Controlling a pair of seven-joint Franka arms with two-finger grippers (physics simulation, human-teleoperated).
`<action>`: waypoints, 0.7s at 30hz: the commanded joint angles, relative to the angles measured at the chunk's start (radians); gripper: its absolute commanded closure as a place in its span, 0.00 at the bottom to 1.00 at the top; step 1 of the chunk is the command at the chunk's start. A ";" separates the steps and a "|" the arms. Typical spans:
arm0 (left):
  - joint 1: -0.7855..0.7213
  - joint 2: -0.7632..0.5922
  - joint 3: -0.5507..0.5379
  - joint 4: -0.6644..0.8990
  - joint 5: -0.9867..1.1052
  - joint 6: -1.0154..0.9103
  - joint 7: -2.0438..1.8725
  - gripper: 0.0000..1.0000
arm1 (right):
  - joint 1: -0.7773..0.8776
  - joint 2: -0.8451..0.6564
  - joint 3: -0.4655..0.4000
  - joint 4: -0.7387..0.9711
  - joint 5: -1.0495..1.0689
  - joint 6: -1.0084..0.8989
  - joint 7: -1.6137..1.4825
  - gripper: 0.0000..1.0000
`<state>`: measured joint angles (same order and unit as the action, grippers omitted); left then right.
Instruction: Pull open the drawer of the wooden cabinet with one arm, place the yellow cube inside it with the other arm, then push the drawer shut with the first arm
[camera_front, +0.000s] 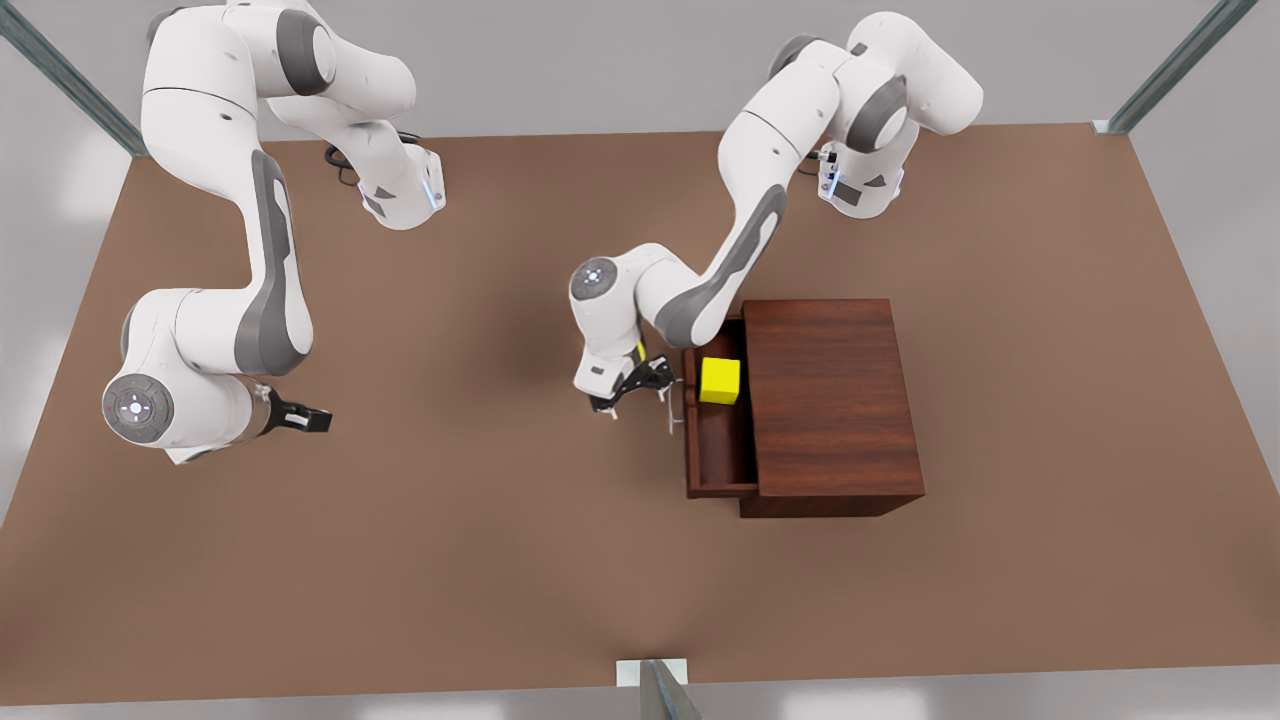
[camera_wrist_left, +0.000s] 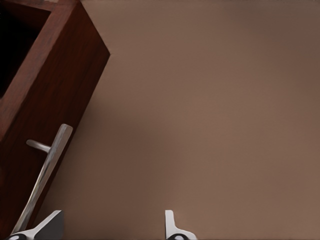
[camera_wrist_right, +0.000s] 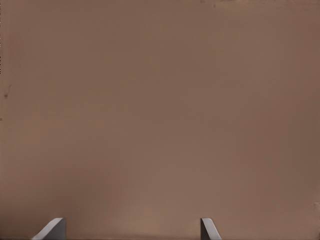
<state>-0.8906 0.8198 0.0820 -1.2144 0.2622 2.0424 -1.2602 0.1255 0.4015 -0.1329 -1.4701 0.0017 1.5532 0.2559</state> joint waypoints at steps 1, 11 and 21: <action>0.006 -0.010 0.001 -0.014 0.002 0.002 0.025 0.00 | 0.000 -0.001 0.000 0.001 0.000 -0.001 -0.250 0.00; 0.030 -0.045 0.012 -0.071 0.005 0.001 0.130 0.00 | 0.000 -0.001 0.001 0.001 0.000 -0.002 -0.248 0.00; 0.044 -0.074 0.028 -0.135 0.008 -0.004 0.196 0.00 | 0.000 0.002 0.001 0.001 -0.003 -0.002 -0.241 0.00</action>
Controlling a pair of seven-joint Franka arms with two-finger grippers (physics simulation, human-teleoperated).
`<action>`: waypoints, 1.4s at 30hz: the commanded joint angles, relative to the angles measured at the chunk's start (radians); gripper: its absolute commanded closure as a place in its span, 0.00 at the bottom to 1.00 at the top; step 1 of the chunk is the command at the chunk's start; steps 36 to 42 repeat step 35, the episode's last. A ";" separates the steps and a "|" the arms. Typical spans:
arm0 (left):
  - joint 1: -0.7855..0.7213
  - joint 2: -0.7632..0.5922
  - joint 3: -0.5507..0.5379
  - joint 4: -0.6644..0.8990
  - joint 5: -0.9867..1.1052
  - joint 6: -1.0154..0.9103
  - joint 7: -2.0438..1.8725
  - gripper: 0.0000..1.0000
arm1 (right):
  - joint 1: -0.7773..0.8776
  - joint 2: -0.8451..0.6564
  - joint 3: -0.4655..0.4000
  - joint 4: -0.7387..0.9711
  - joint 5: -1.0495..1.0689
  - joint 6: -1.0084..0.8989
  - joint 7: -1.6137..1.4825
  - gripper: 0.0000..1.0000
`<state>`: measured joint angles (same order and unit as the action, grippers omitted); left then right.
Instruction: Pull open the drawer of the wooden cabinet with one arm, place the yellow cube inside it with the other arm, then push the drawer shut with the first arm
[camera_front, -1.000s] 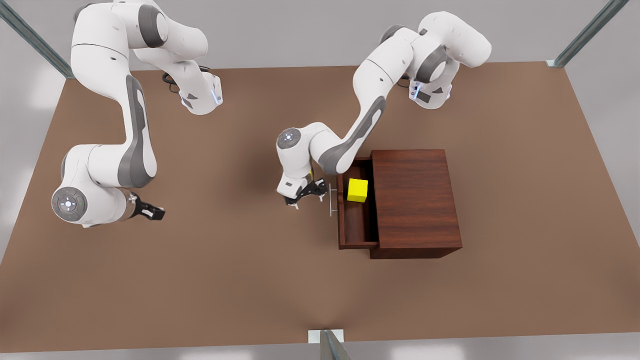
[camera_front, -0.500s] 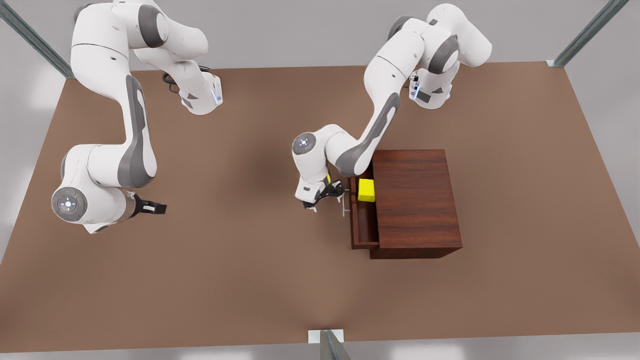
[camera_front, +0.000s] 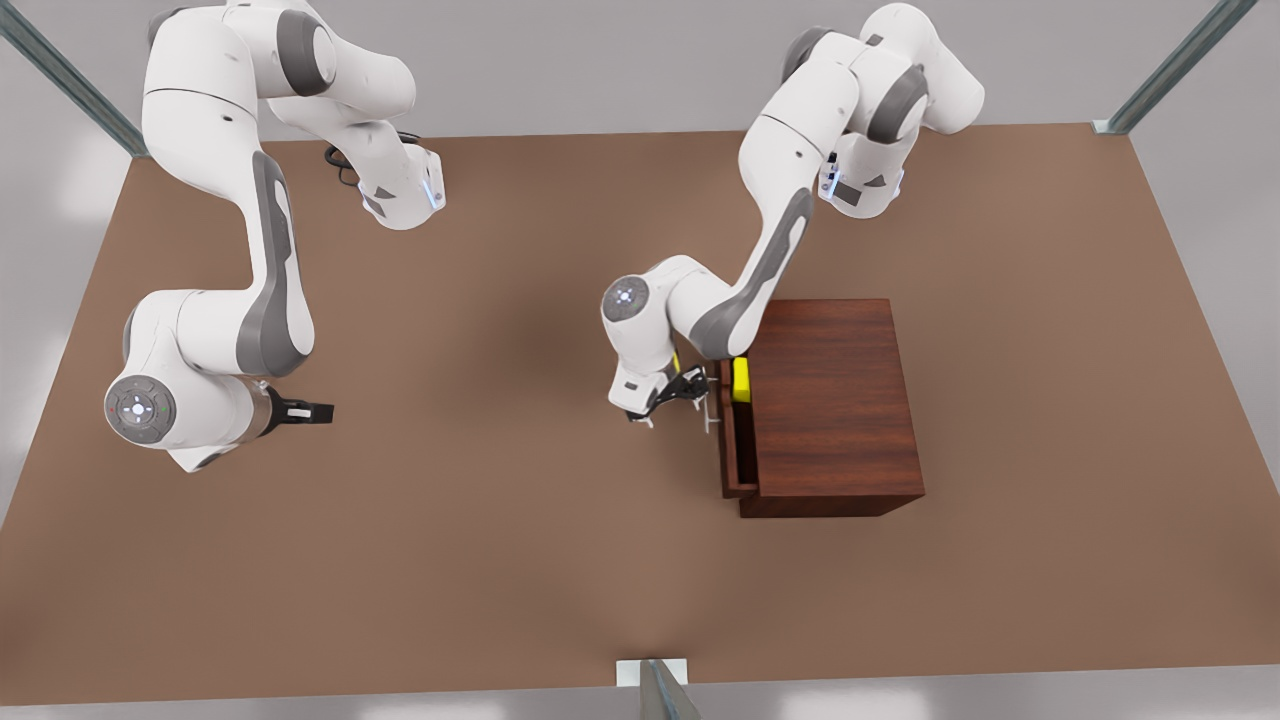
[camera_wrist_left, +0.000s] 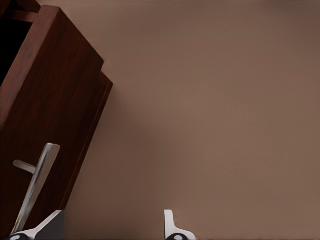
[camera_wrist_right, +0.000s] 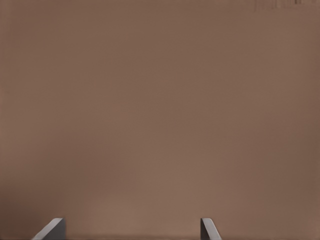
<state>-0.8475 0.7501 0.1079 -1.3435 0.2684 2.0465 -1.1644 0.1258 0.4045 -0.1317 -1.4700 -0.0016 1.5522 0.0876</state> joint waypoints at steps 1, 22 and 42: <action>0.001 -0.015 0.007 -0.020 0.002 -0.008 0.114 0.00 | 0.000 -0.001 0.000 0.000 0.000 -0.001 -0.072 0.00; 0.296 -0.394 0.076 0.113 -0.270 -0.560 0.845 0.00 | 0.000 -0.001 0.000 0.008 -0.003 -0.001 -0.066 0.00; 0.525 -0.554 0.076 -0.105 -0.353 -0.371 1.304 0.00 | -0.008 -0.288 -0.009 -0.340 0.000 0.160 -0.016 0.00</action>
